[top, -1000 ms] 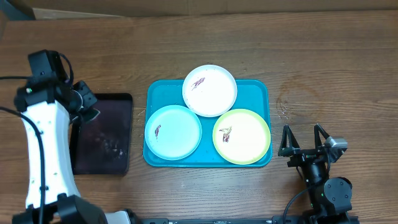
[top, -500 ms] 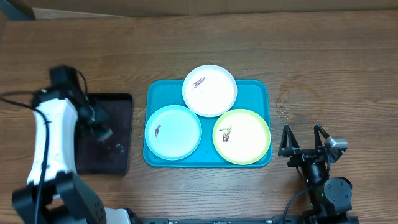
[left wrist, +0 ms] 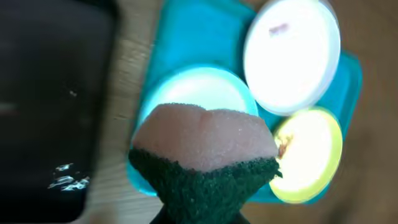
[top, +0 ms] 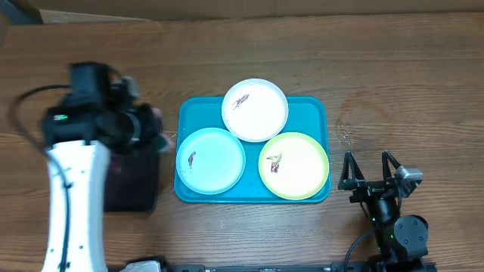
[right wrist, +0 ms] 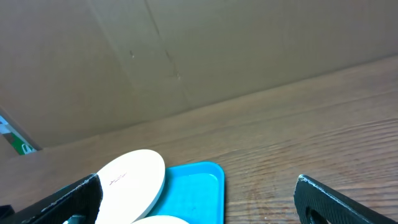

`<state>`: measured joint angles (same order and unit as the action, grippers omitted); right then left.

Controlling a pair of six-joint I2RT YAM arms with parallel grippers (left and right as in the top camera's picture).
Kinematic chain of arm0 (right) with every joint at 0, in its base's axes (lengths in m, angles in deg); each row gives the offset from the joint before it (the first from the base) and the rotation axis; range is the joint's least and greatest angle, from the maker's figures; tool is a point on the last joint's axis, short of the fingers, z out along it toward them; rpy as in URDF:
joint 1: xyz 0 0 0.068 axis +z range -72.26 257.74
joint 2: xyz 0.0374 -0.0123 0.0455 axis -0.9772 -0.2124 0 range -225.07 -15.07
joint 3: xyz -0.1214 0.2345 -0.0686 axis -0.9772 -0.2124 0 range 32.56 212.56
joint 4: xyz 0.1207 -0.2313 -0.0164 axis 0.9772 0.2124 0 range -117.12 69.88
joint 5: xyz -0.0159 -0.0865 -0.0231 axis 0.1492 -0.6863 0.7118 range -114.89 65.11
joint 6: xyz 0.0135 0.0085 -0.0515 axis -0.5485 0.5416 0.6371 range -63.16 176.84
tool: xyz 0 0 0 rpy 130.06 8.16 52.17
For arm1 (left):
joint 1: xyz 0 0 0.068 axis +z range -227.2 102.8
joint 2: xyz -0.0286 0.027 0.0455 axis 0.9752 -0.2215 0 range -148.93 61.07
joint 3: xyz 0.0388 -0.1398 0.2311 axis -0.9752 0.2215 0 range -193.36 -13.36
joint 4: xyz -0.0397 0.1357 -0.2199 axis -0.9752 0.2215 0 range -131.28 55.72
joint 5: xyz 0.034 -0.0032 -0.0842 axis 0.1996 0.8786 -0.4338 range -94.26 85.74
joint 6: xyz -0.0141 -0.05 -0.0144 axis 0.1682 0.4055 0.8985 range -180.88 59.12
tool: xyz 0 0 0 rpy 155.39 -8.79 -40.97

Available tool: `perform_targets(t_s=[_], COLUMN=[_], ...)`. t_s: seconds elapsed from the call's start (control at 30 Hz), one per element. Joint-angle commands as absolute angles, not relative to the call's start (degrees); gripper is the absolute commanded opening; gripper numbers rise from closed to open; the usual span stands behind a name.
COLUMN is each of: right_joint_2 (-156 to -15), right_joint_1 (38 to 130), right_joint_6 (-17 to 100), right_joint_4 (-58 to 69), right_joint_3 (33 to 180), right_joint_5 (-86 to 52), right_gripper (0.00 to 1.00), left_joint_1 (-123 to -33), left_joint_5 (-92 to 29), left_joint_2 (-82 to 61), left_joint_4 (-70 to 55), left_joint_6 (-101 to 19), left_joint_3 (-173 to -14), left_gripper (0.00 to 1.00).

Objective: Clean dirty plates on tray and stack at the side

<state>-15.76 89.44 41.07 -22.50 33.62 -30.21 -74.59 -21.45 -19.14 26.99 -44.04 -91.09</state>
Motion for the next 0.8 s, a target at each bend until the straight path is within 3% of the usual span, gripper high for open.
perform_targets(t_s=[0.0, 0.23, 0.37, 0.77], right_joint_2=[-15.26, -15.26, -15.26, -15.26], right_joint_1=[89.24, 89.24, 89.24, 89.24], right_joint_6=[41.49, 41.49, 41.49, 41.49], right_joint_4=[-22.74, -22.76, -22.74, -22.74], right_joint_3=[33.01, 33.01, 33.01, 33.01], right_joint_5=[-30.13, -30.13, -30.13, -30.13], right_gripper=[1.00, 1.00, 1.00, 1.00], left_joint_1=[-80.84, -88.49, -90.04, -90.72], left_joint_5=[-25.07, -21.03, -14.91, -14.82], left_joint_2=[-20.97, -26.68, -31.35, -39.64], left_joint_4=[21.65, 5.85, 3.12, 0.76], left_joint_6=[-40.58, -36.04, -34.46, -34.48], left_joint_3=[-83.34, -73.32, -73.02, -73.04], left_gripper=[0.04, 0.04, 0.04, 0.04])
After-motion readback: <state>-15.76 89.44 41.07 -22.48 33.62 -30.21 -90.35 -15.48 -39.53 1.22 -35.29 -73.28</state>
